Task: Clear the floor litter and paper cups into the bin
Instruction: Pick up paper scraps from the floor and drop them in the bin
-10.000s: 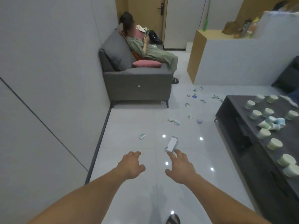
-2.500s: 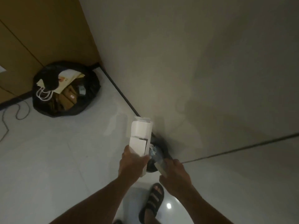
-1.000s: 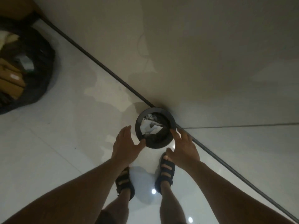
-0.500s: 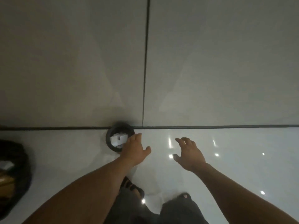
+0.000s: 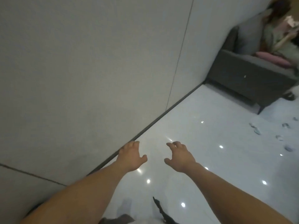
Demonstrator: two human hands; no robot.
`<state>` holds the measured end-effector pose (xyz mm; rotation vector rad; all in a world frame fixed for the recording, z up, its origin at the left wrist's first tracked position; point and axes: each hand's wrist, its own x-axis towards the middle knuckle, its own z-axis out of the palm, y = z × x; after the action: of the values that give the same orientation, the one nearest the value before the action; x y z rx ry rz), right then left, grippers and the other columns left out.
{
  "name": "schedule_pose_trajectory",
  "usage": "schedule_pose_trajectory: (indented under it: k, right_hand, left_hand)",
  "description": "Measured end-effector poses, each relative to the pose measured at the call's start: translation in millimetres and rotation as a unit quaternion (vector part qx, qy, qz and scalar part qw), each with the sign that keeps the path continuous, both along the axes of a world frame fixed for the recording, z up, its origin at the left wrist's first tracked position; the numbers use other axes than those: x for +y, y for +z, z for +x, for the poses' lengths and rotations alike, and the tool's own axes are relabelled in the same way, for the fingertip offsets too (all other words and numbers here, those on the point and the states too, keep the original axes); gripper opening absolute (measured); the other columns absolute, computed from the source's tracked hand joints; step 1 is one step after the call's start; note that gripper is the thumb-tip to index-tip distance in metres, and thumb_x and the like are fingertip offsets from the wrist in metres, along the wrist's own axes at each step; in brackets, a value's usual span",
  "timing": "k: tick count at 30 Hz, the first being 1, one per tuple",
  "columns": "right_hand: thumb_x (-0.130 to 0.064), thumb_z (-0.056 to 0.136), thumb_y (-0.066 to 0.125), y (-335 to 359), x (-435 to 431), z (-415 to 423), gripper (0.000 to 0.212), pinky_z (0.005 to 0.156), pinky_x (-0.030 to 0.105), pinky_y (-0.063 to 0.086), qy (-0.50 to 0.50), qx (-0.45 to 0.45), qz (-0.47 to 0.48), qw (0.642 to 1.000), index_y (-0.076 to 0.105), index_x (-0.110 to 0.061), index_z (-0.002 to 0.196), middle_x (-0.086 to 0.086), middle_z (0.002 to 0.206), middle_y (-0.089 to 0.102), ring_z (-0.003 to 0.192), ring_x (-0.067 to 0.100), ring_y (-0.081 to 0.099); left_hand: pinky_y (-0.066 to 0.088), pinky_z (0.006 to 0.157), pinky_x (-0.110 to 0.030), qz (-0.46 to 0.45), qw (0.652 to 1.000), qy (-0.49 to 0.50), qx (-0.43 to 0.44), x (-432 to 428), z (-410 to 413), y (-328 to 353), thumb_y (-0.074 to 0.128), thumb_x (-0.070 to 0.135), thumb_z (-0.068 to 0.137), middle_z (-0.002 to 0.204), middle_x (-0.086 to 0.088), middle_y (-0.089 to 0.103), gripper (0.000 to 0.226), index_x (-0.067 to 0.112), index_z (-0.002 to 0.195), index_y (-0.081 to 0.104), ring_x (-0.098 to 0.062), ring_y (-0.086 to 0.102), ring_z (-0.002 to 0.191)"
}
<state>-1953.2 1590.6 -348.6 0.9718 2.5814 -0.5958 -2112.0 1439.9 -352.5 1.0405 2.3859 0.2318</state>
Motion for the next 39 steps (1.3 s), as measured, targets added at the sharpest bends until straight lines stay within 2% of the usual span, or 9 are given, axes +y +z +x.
schedule_pose_trajectory:
  k: [6, 13, 21, 29, 39]
  right_hand:
    - [-0.045, 0.089, 0.056, 17.7, 87.2, 51.8, 0.073, 0.106, 0.041, 0.038, -0.116, 0.014, 0.009, 0.993, 0.023, -0.027, 0.151, 0.003, 0.155, 0.022, 0.139, 0.026, 0.026]
    - [-0.045, 0.089, 0.057, 17.3, 170.6, 48.4, 0.073, 0.107, 0.042, 0.038, -0.213, 0.024, 0.014, 0.977, 0.024, -0.028, 0.151, 0.001, 0.155, 0.022, 0.140, 0.024, 0.025]
    - [-0.045, 0.089, 0.056, 28.1, 267.1, 56.3, 0.072, 0.106, 0.039, 0.039, -0.333, 0.031, 0.020, 0.942, 0.025, -0.026, 0.151, 0.001, 0.154, 0.023, 0.139, 0.023, 0.026]
    - [-0.045, 0.089, 0.055, 22.1, 382.8, 123.7, 0.072, 0.108, 0.040, 0.037, -0.400, 0.041, 0.028, 0.915, 0.024, -0.027, 0.152, 0.001, 0.155, 0.021, 0.140, 0.023, 0.024]
    - [-0.045, 0.089, 0.056, 37.7, 532.5, 236.1, 0.072, 0.106, 0.039, 0.038, -0.400, 0.044, 0.047, 0.914, 0.023, -0.026, 0.151, 0.003, 0.155, 0.021, 0.139, 0.025, 0.025]
  left_hand:
    - [0.023, 0.113, -0.038, 0.017, 0.992, -0.123, 0.008, 132.5, 28.6, 30.0, 0.049, 0.054, 0.089, 0.156, -0.005, 0.021, 0.078, 0.016, 0.150, 0.019, -0.023, 0.019, 0.142]
    - [0.025, 0.113, -0.041, 0.009, 0.976, -0.219, 0.004, 269.3, 13.9, 35.1, 0.050, 0.054, 0.088, 0.156, -0.004, 0.022, 0.078, 0.017, 0.149, 0.020, -0.024, 0.020, 0.142]
    - [0.026, 0.113, -0.041, 0.006, 0.951, -0.308, -0.001, 414.8, 0.5, 52.2, 0.051, 0.052, 0.087, 0.155, -0.005, 0.023, 0.079, 0.017, 0.150, 0.020, -0.024, 0.021, 0.142]
    - [0.028, 0.111, -0.041, 0.010, 0.925, -0.380, 0.003, 561.2, 80.4, 53.4, 0.052, 0.051, 0.086, 0.155, -0.004, 0.023, 0.079, 0.018, 0.150, 0.020, -0.025, 0.023, 0.141]
    - [0.029, 0.111, -0.040, 0.011, 0.928, -0.372, -0.015, 707.7, 190.3, 62.1, 0.052, 0.049, 0.087, 0.155, -0.004, 0.023, 0.077, 0.017, 0.150, 0.021, -0.025, 0.024, 0.140]
